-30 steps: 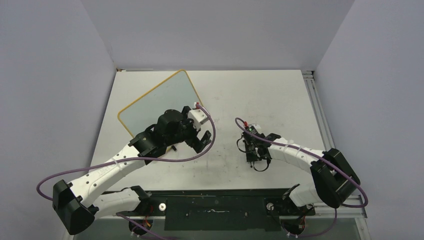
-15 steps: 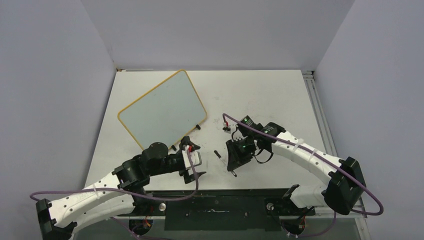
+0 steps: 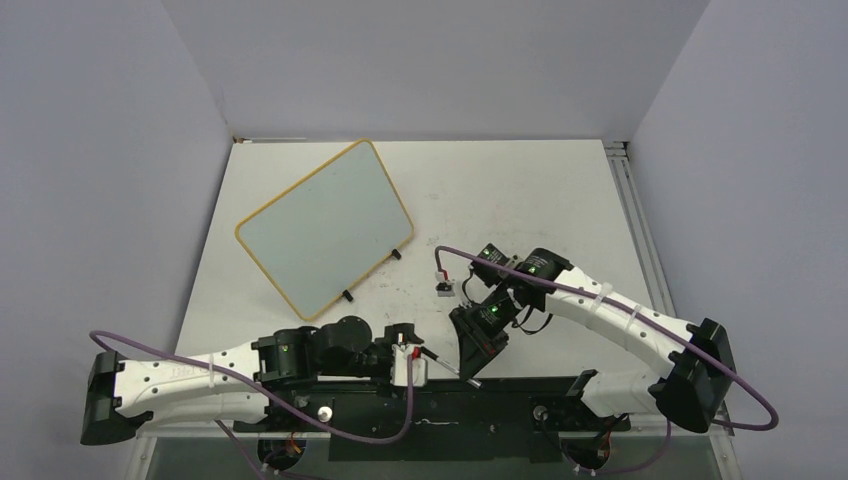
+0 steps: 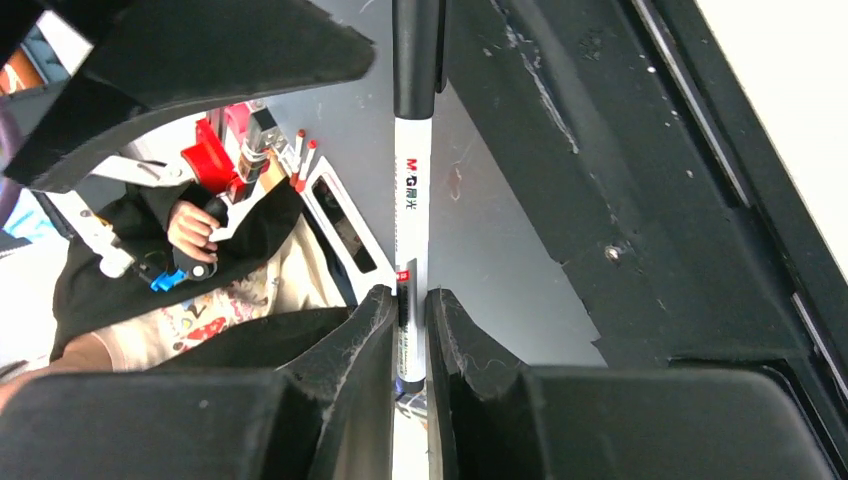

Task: Write a sentence on the whiteboard
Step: Pass from the right arm to the left

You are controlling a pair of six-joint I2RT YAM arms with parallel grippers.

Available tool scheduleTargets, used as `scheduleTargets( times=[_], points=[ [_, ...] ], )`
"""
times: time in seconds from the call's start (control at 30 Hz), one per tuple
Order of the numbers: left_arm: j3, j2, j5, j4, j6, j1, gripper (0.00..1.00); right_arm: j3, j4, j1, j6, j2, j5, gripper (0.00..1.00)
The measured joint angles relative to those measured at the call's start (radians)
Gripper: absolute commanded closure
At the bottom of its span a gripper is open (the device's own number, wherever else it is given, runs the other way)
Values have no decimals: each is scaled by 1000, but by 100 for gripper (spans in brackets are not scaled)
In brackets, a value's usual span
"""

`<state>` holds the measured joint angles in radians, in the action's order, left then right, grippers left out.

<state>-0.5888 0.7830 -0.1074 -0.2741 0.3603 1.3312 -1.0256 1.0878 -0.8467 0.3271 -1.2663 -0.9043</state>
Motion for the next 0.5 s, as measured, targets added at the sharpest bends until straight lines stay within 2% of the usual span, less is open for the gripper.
scheduleTargets(
  times=[0.27, 0.43, 0.5],
  points=[
    [0, 8, 9, 2, 0, 38, 55, -39, 13, -40, -34, -54, -47, 95],
    [0, 19, 21, 2, -1, 57, 60, -49, 19, -51, -37, -60, -52, 95],
    [0, 26, 25, 2, -2, 61, 68, -58, 19, -53, -37, -60, -55, 95]
  ],
)
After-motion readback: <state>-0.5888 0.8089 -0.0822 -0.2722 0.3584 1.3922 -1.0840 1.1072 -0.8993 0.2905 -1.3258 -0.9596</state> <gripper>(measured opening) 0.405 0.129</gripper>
